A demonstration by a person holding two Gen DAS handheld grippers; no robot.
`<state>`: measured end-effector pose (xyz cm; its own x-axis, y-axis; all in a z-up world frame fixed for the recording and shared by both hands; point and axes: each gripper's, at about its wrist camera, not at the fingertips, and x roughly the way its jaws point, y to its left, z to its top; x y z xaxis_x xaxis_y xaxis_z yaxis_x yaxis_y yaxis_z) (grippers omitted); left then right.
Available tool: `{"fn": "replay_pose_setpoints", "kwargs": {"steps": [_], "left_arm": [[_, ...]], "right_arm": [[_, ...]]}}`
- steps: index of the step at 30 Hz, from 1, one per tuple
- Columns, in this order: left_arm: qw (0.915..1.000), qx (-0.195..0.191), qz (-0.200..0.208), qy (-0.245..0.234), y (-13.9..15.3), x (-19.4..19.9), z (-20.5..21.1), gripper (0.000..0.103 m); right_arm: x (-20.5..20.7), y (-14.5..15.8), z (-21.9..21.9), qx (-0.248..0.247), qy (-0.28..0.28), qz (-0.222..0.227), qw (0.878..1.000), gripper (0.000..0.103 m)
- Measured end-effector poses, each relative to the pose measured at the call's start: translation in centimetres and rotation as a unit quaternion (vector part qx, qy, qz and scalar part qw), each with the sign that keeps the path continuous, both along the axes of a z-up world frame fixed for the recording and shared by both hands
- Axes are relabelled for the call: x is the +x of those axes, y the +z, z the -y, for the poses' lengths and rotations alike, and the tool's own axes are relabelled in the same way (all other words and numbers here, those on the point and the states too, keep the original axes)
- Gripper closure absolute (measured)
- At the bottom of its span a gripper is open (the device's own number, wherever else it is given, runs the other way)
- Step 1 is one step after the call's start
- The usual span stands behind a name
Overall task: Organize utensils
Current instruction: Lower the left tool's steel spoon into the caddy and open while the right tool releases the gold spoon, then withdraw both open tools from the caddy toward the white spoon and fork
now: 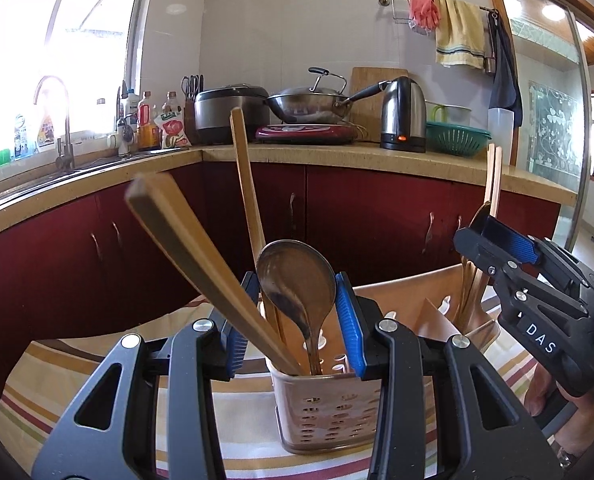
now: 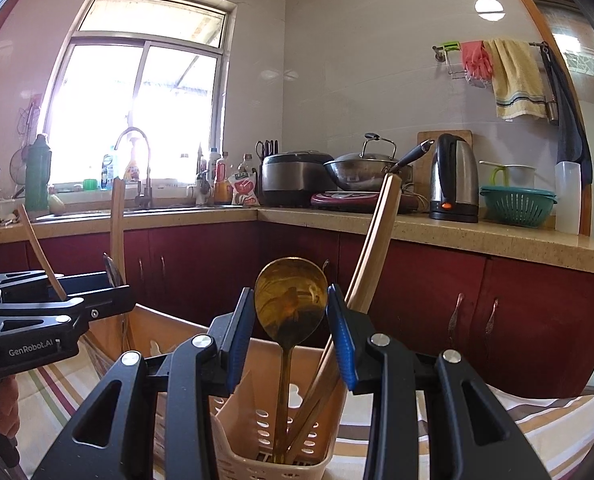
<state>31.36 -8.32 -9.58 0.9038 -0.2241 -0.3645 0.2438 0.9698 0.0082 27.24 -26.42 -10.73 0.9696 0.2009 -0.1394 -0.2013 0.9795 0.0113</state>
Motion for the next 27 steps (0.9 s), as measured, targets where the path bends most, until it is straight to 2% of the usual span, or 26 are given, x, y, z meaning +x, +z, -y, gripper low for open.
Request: {"fn": "replay_pose_setpoints", "kwargs": {"steps": [5, 9, 11, 13, 24, 27], "left_arm": [[1.0000, 0.003, -0.002, 0.000, -0.3, 0.1, 0.1, 0.062], [1.0000, 0.001, -0.001, 0.006, -0.1, 0.2, 0.0, 0.054], [1.0000, 0.000, -0.004, 0.007, -0.1, 0.3, -0.1, 0.052], [1.0000, 0.000, -0.006, 0.007, -0.1, 0.3, -0.1, 0.047], [0.9999, -0.006, -0.005, 0.008, 0.4, -0.3, -0.5, 0.042], [0.9999, -0.011, -0.005, 0.009, 0.9, -1.1, -0.9, 0.038]], "right_arm": [[0.0, 0.0, 0.1, -0.001, 0.000, -0.003, 1.000, 0.065], [-0.1, -0.2, -0.1, -0.007, 0.008, -0.006, 1.000, 0.049], [-0.4, -0.3, -0.4, -0.015, 0.007, -0.001, 1.000, 0.047], [-0.6, -0.3, -0.6, -0.017, 0.007, 0.000, 1.000, 0.047], [-1.8, 0.5, 0.0, -0.004, 0.005, -0.004, 1.000, 0.045], [-2.8, 1.1, 0.4, 0.003, -0.003, -0.014, 1.000, 0.045]]}}
